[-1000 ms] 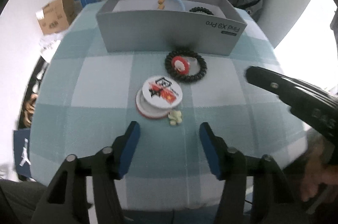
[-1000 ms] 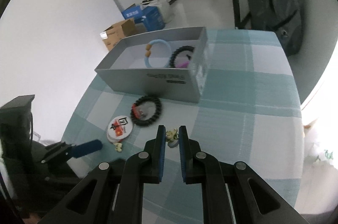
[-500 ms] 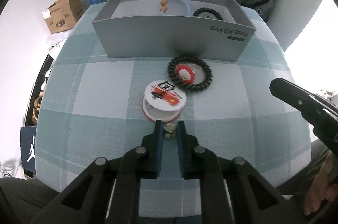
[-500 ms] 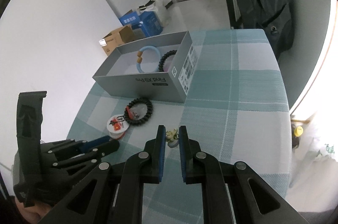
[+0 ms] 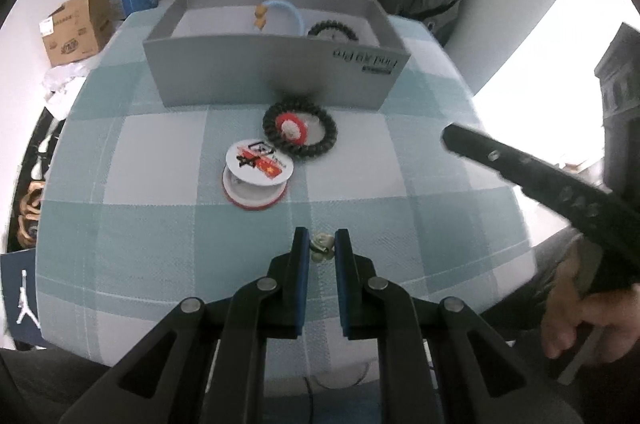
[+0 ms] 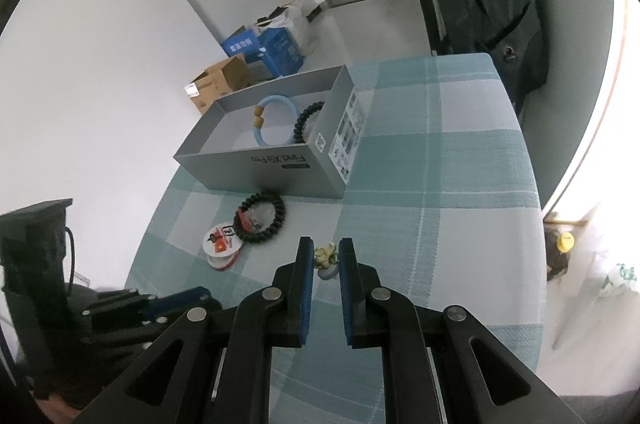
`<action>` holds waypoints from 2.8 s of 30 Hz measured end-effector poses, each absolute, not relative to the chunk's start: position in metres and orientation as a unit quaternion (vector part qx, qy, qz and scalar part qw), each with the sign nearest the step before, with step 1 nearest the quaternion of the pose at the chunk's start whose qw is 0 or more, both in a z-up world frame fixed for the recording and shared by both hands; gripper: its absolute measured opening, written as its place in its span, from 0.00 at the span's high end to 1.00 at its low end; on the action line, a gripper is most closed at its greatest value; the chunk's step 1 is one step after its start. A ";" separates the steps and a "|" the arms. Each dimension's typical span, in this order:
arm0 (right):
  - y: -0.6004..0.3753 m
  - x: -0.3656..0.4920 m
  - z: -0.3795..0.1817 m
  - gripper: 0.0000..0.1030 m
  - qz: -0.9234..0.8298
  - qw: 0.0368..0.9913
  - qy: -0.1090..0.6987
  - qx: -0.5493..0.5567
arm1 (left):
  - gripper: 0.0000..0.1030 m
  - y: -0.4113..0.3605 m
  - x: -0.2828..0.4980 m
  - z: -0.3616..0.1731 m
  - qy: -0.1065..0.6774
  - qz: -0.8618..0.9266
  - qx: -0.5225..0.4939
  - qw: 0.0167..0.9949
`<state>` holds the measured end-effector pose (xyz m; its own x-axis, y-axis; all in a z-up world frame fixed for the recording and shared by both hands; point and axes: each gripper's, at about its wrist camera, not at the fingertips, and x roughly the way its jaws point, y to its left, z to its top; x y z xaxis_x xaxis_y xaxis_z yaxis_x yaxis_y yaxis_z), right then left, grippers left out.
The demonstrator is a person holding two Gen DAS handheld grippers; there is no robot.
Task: Organize jewelry
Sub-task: 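Carry both cream charms into the grey box and open both tools, then lift both open tools out of the box back over the table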
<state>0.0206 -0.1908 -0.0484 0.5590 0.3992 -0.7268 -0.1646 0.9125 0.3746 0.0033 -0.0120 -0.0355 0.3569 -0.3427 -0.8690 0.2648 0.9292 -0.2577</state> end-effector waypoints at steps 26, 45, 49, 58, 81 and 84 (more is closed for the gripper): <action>-0.175 0.040 -0.002 0.89 0.214 0.879 0.385 0.184 | 0.92 0.025 0.063 0.043 0.423 -0.151 -0.034 0.893; -0.149 0.122 0.024 0.89 0.242 0.883 0.381 0.129 | 0.92 0.029 0.132 0.025 0.445 -0.194 -0.096 0.869; -0.143 0.132 0.013 0.89 0.251 0.878 0.388 0.126 | 0.92 0.027 0.141 0.017 0.459 -0.207 -0.107 0.858; -0.141 0.145 -0.012 0.87 0.247 0.868 0.408 0.136 | 0.92 0.020 0.155 0.001 0.484 -0.212 -0.114 0.841; -0.168 0.115 -0.002 0.43 0.198 0.888 0.384 0.154 | 0.37 0.039 0.127 0.021 0.450 -0.211 -0.127 0.859; -0.167 0.104 0.001 0.39 0.201 0.890 0.379 0.151 | 0.37 0.042 0.118 0.022 0.448 -0.204 -0.120 0.862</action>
<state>0.1045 -0.1667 0.0011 0.6309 0.4730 -0.6151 -0.2444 0.8735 0.4211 0.1183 0.0421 0.0219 0.5155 -0.4601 -0.7229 0.2447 0.8875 -0.3904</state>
